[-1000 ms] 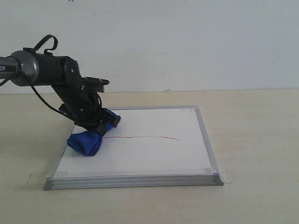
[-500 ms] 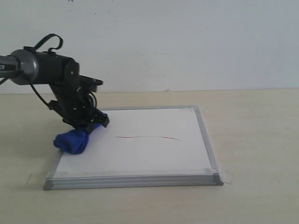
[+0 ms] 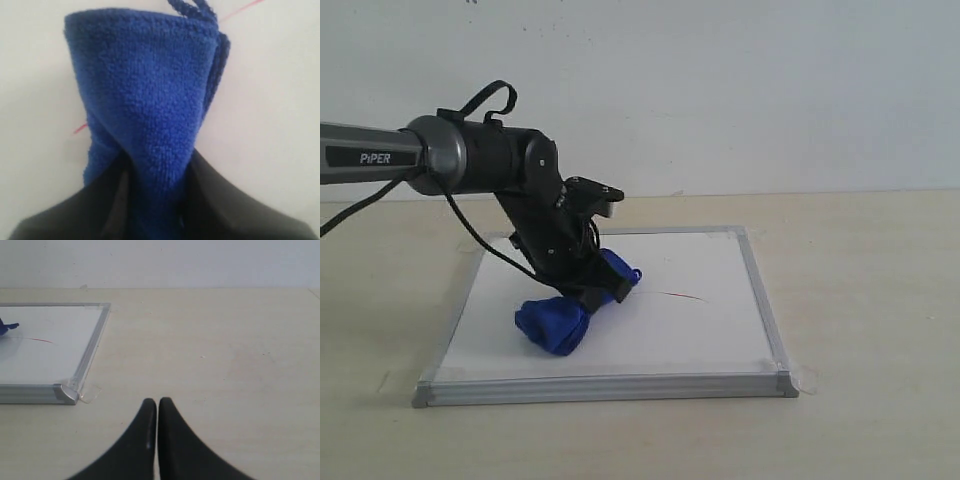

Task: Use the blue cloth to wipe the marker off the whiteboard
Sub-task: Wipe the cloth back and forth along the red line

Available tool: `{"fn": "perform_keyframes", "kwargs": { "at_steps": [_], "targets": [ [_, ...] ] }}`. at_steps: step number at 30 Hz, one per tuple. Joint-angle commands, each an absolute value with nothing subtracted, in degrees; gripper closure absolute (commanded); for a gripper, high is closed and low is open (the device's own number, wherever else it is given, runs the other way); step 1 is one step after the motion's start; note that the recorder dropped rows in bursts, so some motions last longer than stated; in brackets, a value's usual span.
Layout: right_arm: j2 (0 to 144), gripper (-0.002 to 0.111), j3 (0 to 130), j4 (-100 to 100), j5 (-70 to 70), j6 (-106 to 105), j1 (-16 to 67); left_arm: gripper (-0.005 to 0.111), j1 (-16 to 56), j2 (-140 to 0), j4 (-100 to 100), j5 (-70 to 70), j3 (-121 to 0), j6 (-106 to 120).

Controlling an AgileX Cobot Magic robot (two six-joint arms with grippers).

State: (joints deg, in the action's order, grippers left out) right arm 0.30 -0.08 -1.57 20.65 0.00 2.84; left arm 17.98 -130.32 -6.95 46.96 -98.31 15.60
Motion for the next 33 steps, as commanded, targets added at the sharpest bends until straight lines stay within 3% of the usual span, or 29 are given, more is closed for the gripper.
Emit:
{"fn": "perform_keyframes", "kwargs": {
  "at_steps": [1, 10, 23, 33],
  "targets": [
    [0.00, 0.107, 0.00, -1.31, 20.46, 0.00, 2.54, 0.103, 15.97, -131.28, -4.88, 46.74, -98.02, 10.89],
    [0.00, 0.107, 0.00, -1.31, 20.46, 0.00, 2.54, 0.103, 6.49, -131.28, 3.79, 49.59, -98.02, -0.68],
    [0.00, 0.107, 0.00, -1.31, 20.46, 0.00, 2.54, 0.103, 12.65, -131.28, -12.58, 50.39, -98.02, 18.88],
    [0.00, 0.107, 0.00, -1.31, 20.46, 0.00, 2.54, 0.103, 4.39, -131.28, 0.00, 49.14, -98.02, 4.34]
  ]
}}
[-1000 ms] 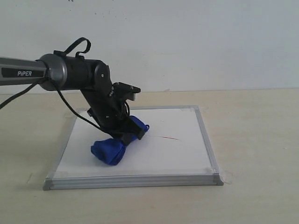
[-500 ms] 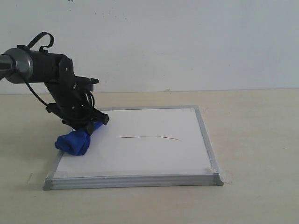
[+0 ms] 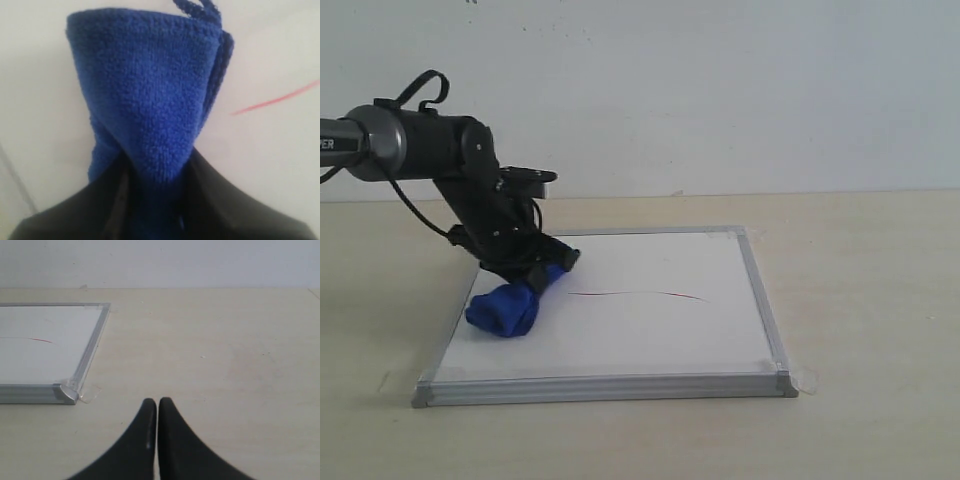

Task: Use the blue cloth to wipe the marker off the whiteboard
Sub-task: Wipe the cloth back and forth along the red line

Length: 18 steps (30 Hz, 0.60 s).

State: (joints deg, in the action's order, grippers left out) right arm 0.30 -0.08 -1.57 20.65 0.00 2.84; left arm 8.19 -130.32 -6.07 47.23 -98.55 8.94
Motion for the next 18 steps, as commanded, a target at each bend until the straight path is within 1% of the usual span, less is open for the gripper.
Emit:
{"fn": "perform_keyframes", "kwargs": {
  "at_steps": [1, 3, 7, 13, 18],
  "targets": [
    [0.00, 0.107, 0.00, -1.31, 20.46, 0.00, 2.54, 0.103, 4.21, -131.28, 0.00, 49.96, -98.02, 5.22],
    [0.00, 0.107, 0.00, -1.31, 20.46, 0.00, 2.54, 0.103, 4.21, -131.28, 0.00, 51.19, -98.02, 7.78],
    [0.00, 0.107, 0.00, -1.31, 20.46, 0.00, 2.54, 0.103, 6.68, -131.28, -3.34, 52.07, -98.02, 8.84],
    [0.00, 0.107, 0.00, -1.31, 20.46, 0.00, 2.54, 0.103, 14.79, -131.28, -9.71, 50.94, -98.02, 13.20],
    [0.00, 0.107, 0.00, -1.31, 20.46, 0.00, 2.54, 0.103, 21.33, -131.28, -10.10, 48.85, -98.02, 16.26]
  ]
}}
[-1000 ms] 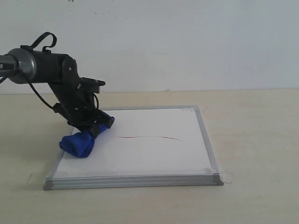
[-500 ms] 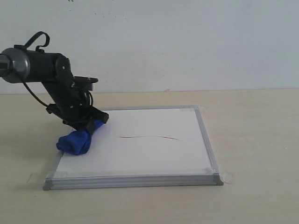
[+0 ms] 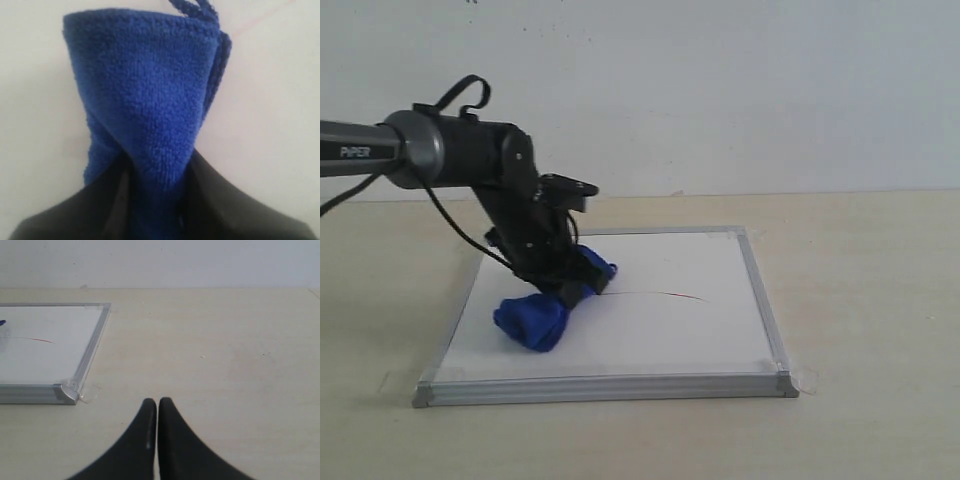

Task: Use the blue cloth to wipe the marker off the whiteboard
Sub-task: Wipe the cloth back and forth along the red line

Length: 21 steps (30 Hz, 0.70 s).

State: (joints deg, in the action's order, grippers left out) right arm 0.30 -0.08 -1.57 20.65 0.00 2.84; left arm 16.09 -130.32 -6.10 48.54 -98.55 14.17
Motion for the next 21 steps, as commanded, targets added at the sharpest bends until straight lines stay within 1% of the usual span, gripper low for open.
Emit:
{"fn": "perform_keyframes", "kwargs": {
  "at_steps": [1, 3, 6, 8, 9, 10, 11, 13, 15, 18, 21],
  "targets": [
    [0.00, 0.107, 0.00, -1.31, 20.46, 0.00, 2.54, 0.103, 21.77, -131.28, -10.10, 48.52, -98.02, 16.59],
    [0.00, 0.107, 0.00, -1.31, 20.46, 0.00, 2.54, 0.103, 21.91, -131.28, -9.24, 47.78, -98.02, 16.18],
    [0.00, 0.107, 0.00, -1.31, 20.46, 0.00, 2.54, 0.103, 20.09, -131.28, -4.97, 47.78, -98.02, 12.56],
    [0.00, 0.107, 0.00, -1.31, 20.46, 0.00, 2.54, 0.103, 16.87, -131.28, 1.97, 48.47, -98.02, 5.79],
    [0.00, 0.107, 0.00, -1.31, 20.46, 0.00, 2.54, 0.103, 13.97, -131.28, 5.46, 49.51, -98.02, 1.50],
    [0.00, 0.107, 0.00, -1.31, 20.46, 0.00, 2.54, 0.103, 12.79, -131.28, 5.90, 49.80, -98.02, 0.46],
    [0.00, 0.107, 0.00, -1.31, 20.46, 0.00, 2.54, 0.103, 10.01, -131.28, 4.56, 50.64, -98.02, -0.66],
    [0.00, 0.107, 0.00, -1.31, 20.46, 0.00, 2.54, 0.103, 8.31, -131.28, 1.46, 51.60, -98.02, -0.38],
    [0.00, 0.107, 0.00, -1.31, 20.46, 0.00, 2.54, 0.103, 9.27, -131.28, -3.46, 51.58, -98.02, 0.92],
    [0.00, 0.107, 0.00, -1.31, 20.46, 0.00, 2.54, 0.103, 14.77, -131.28, -17.42, 49.66, -98.02, 12.98],
    [0.00, 0.107, 0.00, -1.31, 20.46, 0.00, 2.54, 0.103, 18.96, -131.28, -19.28, 45.59, -98.02, 15.45]
  ]
}}
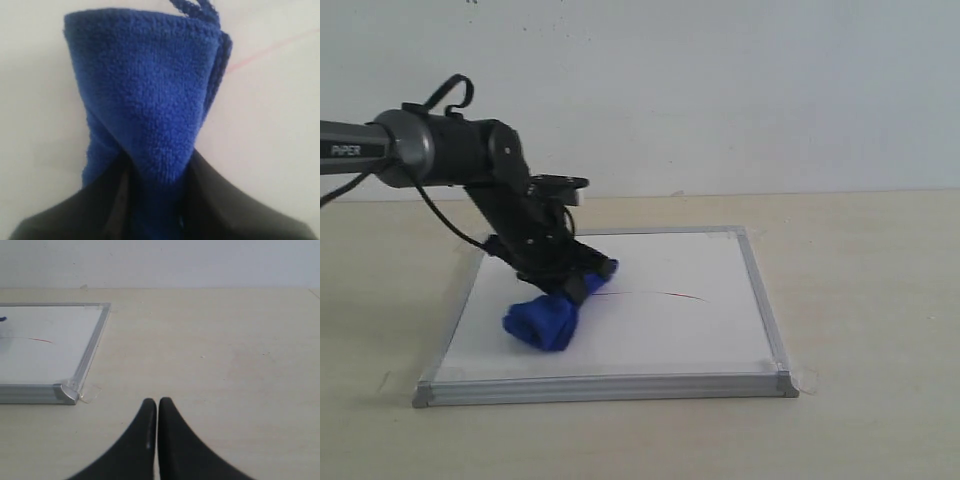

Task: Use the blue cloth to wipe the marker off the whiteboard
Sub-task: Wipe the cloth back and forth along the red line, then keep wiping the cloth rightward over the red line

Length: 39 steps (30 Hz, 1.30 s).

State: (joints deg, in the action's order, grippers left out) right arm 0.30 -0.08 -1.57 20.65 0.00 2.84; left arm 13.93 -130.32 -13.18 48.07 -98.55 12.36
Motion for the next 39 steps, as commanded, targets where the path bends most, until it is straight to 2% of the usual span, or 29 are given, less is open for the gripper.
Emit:
{"fn": "perform_keyframes", "kwargs": {
  "at_steps": [1, 4, 10, 13, 22, 26, 39],
  "targets": [
    [0.00, 0.107, 0.00, -1.31, 20.46, 0.00, 2.54, 0.103, 19.20, -131.28, -18.42, 45.03, -98.02, 15.30],
    [0.00, 0.107, 0.00, -1.31, 20.46, 0.00, 2.54, 0.103, 17.52, -131.28, -13.99, 44.78, -98.02, 12.74],
    [0.00, 0.107, 0.00, -1.31, 20.46, 0.00, 2.54, 0.103, 9.81, -131.28, 0.00, 47.82, -98.02, -2.79],
    [0.00, 0.107, 0.00, -1.31, 20.46, 0.00, 2.54, 0.103, 7.98, -131.28, -0.68, 50.07, -98.02, -6.40],
    [0.00, 0.107, 0.00, -1.31, 20.46, 0.00, 2.54, 0.103, 15.59, -131.28, -17.99, 48.78, -98.02, 10.69],
    [0.00, 0.107, 0.00, -1.31, 20.46, 0.00, 2.54, 0.103, 18.03, -131.28, -17.99, 46.08, -98.02, 13.23],
    [0.00, 0.107, 0.00, -1.31, 20.46, 0.00, 2.54, 0.103, 9.20, -131.28, -4.73, 46.34, -98.02, 1.92]
  ]
}}
